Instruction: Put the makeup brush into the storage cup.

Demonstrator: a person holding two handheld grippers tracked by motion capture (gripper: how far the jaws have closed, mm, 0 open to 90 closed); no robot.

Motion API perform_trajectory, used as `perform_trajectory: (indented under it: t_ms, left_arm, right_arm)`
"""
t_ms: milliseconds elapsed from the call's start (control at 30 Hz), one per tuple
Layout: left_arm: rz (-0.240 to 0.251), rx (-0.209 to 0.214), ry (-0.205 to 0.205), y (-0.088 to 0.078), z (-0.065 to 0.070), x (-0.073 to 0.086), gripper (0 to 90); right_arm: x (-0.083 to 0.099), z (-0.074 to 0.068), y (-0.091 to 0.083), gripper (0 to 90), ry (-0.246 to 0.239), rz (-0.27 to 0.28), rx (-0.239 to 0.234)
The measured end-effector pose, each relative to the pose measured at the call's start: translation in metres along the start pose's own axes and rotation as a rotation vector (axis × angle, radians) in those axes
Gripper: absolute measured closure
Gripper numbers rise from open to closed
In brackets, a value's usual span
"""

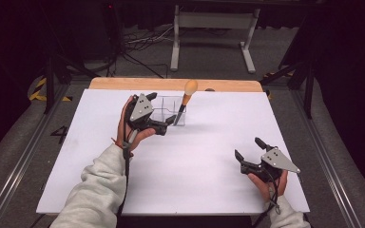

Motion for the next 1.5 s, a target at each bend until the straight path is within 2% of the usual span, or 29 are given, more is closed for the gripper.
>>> perform_trajectory:
  t_ms: [700,1033,1133,1333,1500]
  left_arm:
    - [0.013,-0.013,0.018,-0.023,-0.002,0.009,2.8]
    - [0.012,-0.004,0.028,-0.035,0.002,0.014,2.8]
    - [0.025,-0.012,0.028,-0.04,0.003,0.015,3.1]
    - [0.014,-0.009,0.047,-0.046,0.009,0.019,3.1]
    - [0.019,-0.007,0.038,-0.051,0.011,0.022,3.4]
  right_arm:
    - [0.0,-0.001,0.0,14.6,-0.006,0.0,-0.006]
    - [0.0,-0.002,0.0,14.0,-0.004,0.005,-0.02]
    - [0.0,-0.002,0.0,13.9,-0.003,0.004,-0.018]
    - [0.0,-0.003,0.0,13.9,-0.006,0.004,-0.02]
    - [0.0,-0.003,0.0,13.9,-0.006,0.004,-0.02]
Point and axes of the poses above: each handheld gripper's, and its own axes: y roughly forward along the jaws, x roughly out of its underside, z roughly to its right, the point moved 8 cm from there along y, roughly forward along the jaws, and after that the axes turned 2 degrees about y, right-handed, at the moved point
